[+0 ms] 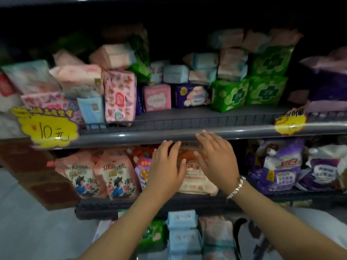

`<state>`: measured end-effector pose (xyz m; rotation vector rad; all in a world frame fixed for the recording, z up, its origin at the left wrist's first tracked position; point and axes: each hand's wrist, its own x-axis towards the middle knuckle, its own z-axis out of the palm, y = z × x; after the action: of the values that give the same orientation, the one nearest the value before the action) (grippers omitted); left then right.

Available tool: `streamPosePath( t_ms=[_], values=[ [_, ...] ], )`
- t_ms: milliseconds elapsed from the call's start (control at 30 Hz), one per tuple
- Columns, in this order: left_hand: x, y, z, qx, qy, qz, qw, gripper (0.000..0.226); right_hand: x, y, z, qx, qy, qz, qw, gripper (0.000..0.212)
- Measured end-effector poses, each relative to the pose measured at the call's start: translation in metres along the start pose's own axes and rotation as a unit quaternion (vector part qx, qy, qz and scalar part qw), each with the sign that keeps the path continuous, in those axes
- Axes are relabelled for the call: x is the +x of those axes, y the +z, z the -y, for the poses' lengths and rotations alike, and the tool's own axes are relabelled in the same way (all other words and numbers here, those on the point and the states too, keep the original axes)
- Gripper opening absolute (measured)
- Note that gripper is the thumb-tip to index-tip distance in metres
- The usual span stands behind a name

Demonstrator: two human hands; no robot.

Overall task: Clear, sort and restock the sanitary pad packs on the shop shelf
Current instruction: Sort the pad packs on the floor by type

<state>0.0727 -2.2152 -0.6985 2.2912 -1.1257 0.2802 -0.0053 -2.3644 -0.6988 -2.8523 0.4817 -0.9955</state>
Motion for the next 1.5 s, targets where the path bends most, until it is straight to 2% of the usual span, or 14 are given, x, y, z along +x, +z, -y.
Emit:
streamPosePath(
  t_ms=[167,300,467,600,700,767,900,1133,1233,1367,1500],
  values=[
    [0.08,-0.009,-0.023,0.004,0.041,-0.042,0.998,0.049,0.068,-0.01,-0.035,-0.022,0.04,-0.068,0.997,0.051],
    [0.144,0.005,-0.032,-0.002,0.041,-0.04,0.998,0.046,0.106,-0.006,-0.069,-0.019,0.096,-0.079,0.992,0.053],
    [0.215,0.042,-0.052,-0.09,0.046,-0.015,0.995,0.045,0.134,0.008,-0.12,0.027,0.166,-0.072,0.983,0.051],
    [0.267,0.072,-0.073,-0.206,-0.025,0.038,0.977,0.057,0.143,0.015,-0.151,0.09,0.199,-0.033,0.975,0.055],
    [0.292,0.092,-0.084,-0.275,-0.092,0.021,0.957,0.067,0.143,0.013,-0.166,0.116,0.205,-0.026,0.972,0.056],
    [0.3,0.103,-0.086,-0.29,-0.113,-0.003,0.95,0.069,0.143,0.011,-0.172,0.129,0.201,-0.034,0.97,0.057],
    [0.307,0.116,-0.088,-0.251,-0.101,-0.025,0.962,0.072,0.142,0.008,-0.179,0.178,0.198,-0.057,0.962,0.058],
    [0.281,0.087,-0.083,-0.299,-0.109,-0.029,0.948,0.055,0.14,0.001,-0.176,0.237,0.205,-0.06,0.948,0.065],
    [0.268,0.074,-0.072,-0.334,-0.105,-0.057,0.935,0.056,0.138,-0.005,-0.172,0.24,0.214,-0.046,0.946,0.072],
    [0.256,0.05,-0.071,-0.407,-0.095,-0.049,0.907,0.05,0.136,-0.014,-0.169,0.274,0.238,-0.054,0.93,0.074],
    [0.247,0.033,-0.074,-0.481,-0.091,-0.02,0.872,0.061,0.135,-0.026,-0.169,0.367,0.276,-0.069,0.886,0.063]
  ],
)
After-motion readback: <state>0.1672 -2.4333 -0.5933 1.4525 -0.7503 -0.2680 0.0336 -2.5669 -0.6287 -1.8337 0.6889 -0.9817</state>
